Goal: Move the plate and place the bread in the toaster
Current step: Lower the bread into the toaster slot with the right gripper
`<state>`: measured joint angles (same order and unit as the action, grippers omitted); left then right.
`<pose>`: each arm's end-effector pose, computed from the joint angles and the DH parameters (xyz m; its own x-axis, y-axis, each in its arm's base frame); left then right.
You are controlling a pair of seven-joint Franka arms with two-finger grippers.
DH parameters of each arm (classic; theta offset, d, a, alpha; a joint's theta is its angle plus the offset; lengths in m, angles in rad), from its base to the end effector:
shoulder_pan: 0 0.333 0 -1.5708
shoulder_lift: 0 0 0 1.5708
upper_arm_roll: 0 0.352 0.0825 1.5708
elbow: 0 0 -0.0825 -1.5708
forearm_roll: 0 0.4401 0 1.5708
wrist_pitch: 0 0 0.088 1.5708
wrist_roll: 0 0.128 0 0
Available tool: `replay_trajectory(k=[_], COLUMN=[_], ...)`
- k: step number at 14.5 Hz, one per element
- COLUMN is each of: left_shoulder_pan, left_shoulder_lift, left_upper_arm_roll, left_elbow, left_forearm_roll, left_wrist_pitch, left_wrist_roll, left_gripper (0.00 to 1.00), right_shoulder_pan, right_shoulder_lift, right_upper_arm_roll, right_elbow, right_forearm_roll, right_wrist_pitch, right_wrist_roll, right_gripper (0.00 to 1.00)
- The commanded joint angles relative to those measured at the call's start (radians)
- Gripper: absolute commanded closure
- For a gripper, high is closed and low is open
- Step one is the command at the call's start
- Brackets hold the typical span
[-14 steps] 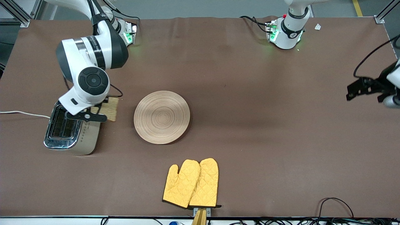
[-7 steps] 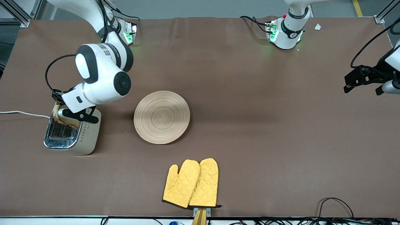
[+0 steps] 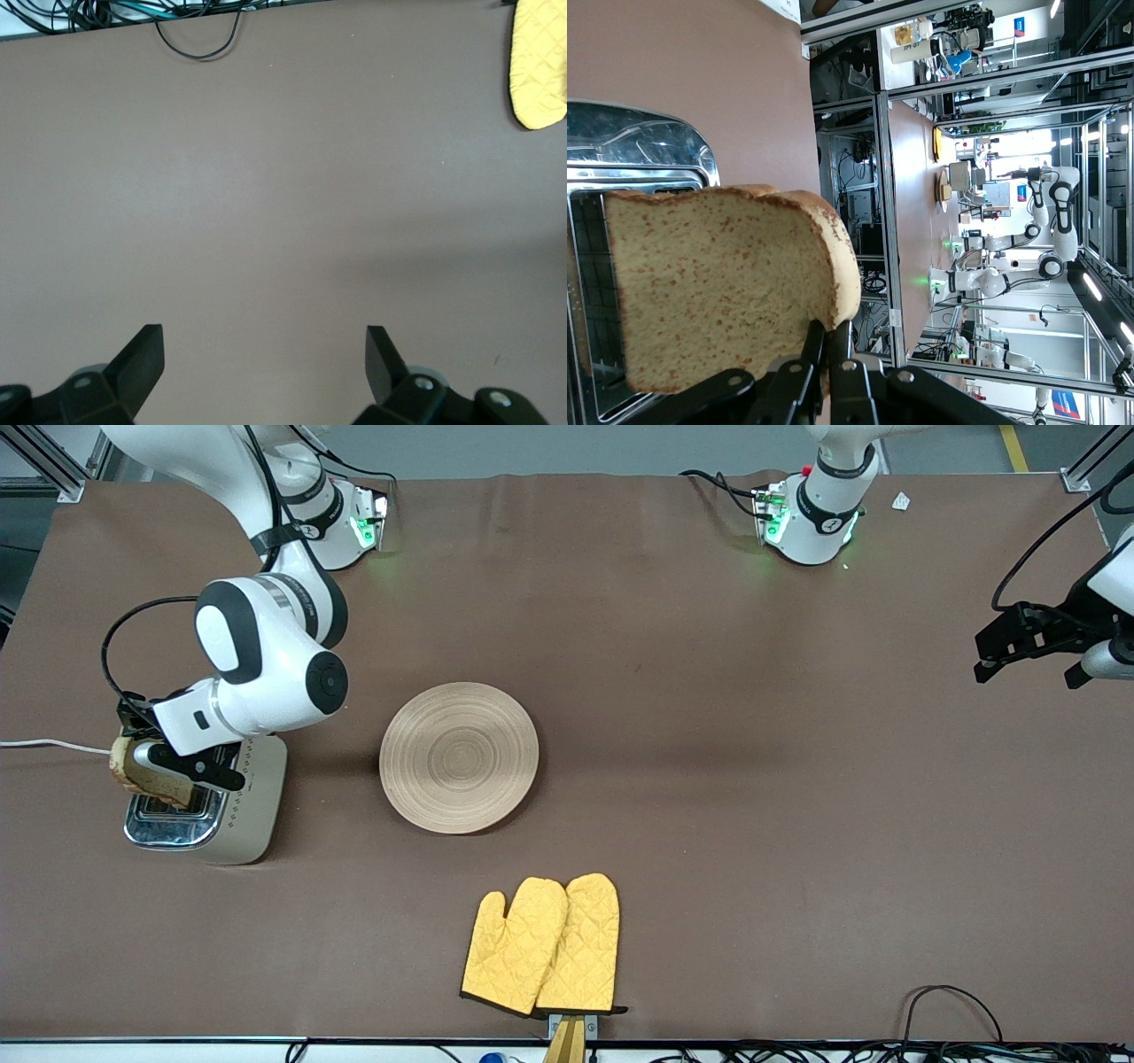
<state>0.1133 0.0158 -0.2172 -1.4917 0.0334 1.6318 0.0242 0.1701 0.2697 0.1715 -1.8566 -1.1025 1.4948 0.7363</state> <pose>0.6223 -0.0596 0.6780 0.9840 -0.1285 0.1236 -0.1254 -0.9916 -0.0329 0.6304 0.0899 0.3925 0.9959 -0.0314 0.0853 -0.0908 -0.3823 0.9196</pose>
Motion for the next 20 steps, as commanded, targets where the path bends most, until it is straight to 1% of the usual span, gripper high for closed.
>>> replay_trajectory(k=[1,2,3,5,7,8,9,10,11,12,13,14,16,17,18,20], left_shoulder_pan=[-0.108,-0.142,-0.150,-0.144,-0.136,-0.138,-0.139,-0.141,-0.141,-0.141,-0.139,-0.136,-0.135,-0.135,-0.135,-0.136], left_shoulder_lift=[-0.039,-0.040,-0.039,-0.037,-0.028,-0.028,-0.028,-0.028,-0.028,-0.028,-0.028,-0.028,-0.028,-0.028,-0.027,-0.027], left_upper_arm_roll=[0.102,0.139,0.148,0.150,0.148,0.148,0.147,0.145,0.144,0.144,0.142,0.142,0.144,0.144,0.145,0.145], left_elbow=[-0.028,-0.030,-0.030,-0.030,-0.030,-0.028,-0.028,-0.028,-0.027,-0.025,-0.027,-0.027,-0.027,-0.027,-0.027,-0.028], left_forearm_roll=[0.019,0.019,0.019,0.019,0.019,0.019,0.019,0.019,0.019,0.020,0.019,0.019,0.019,0.020,0.020,0.019], left_wrist_pitch=[0.000,0.002,0.002,0.002,0.003,0.003,0.005,0.007,0.008,0.008,0.008,0.007,0.002,0.002,0.002,0.002], left_wrist_roll=[-0.001,-0.001,0.002,0.002,0.003,0.003,0.003,0.002,0.002,0.002,0.002,0.003,0.003,0.005,0.011,0.031], left_gripper=[0.00,0.00,0.00,0.00,0.00,0.00,0.00,0.00,0.00,0.00,0.00,0.00,0.00,0.00,0.00,0.00], right_shoulder_pan=[-0.007,-0.006,-0.004,0.003,0.011,0.011,0.003,-0.012,-0.012,-0.011,-0.009,-0.009,-0.012,-0.014,-0.018,-0.043], right_shoulder_lift=[-0.030,-0.023,-0.015,-0.006,0.005,0.009,0.016,0.016,0.013,0.008,-0.001,-0.013,-0.013,-0.013,-0.015,-0.035], right_upper_arm_roll=[0.009,0.009,0.011,0.014,0.016,0.016,0.017,0.017,0.017,0.017,0.020,0.019,0.019,0.017,0.017,0.013], right_elbow=[-0.070,-0.085,-0.096,-0.125,-0.128,-0.125,-0.119,-0.110,-0.092,-0.075,-0.059,-0.017,0.106,0.163,0.233,0.328], right_forearm_roll=[-0.025,-0.026,-0.025,-0.011,0.025,0.032,0.042,0.067,0.087,0.090,0.102,0.142,0.237,0.287,0.352,0.499], right_wrist_pitch=[0.016,0.016,0.015,0.015,0.016,0.015,0.019,0.045,0.059,0.056,0.047,0.018,-0.023,-0.046,-0.071,-0.115], right_wrist_roll=[0.069,0.115,0.144,0.214,0.224,0.224,0.224,0.215,0.206,0.201,0.175,0.125,0.010,-0.011,-0.014,-0.029], right_gripper=[1.00,1.00,1.00,1.00,1.00,0.97,0.73,0.44,0.21,0.04,0.00,0.00,0.00,0.00,0.00,0.00])
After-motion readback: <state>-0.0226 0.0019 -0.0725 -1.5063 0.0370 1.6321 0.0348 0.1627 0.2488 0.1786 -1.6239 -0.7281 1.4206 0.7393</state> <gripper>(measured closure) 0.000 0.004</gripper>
